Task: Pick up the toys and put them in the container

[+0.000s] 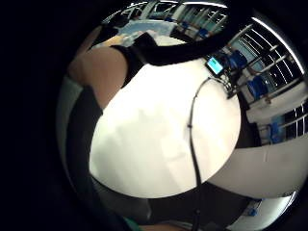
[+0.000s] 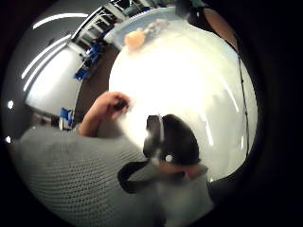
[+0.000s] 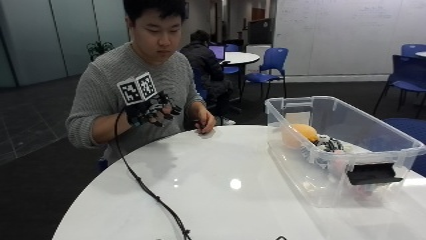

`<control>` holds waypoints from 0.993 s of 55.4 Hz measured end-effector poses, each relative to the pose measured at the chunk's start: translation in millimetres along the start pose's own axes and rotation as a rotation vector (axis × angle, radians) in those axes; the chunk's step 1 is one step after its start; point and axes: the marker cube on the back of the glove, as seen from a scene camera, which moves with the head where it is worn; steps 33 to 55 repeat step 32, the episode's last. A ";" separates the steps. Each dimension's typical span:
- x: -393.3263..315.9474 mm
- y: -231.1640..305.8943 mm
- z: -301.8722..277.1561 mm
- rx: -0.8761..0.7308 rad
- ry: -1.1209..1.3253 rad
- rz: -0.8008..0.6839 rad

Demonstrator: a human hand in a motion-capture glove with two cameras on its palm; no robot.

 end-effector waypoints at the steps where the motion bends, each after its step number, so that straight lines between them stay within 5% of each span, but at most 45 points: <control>1: -3.4 5.9 3.4 -0.007 -0.012 0.001; 12: -1.8 41.0 40.8 -0.140 -0.042 0.112; 55: 1.5 36.8 43.1 -0.112 -0.016 0.129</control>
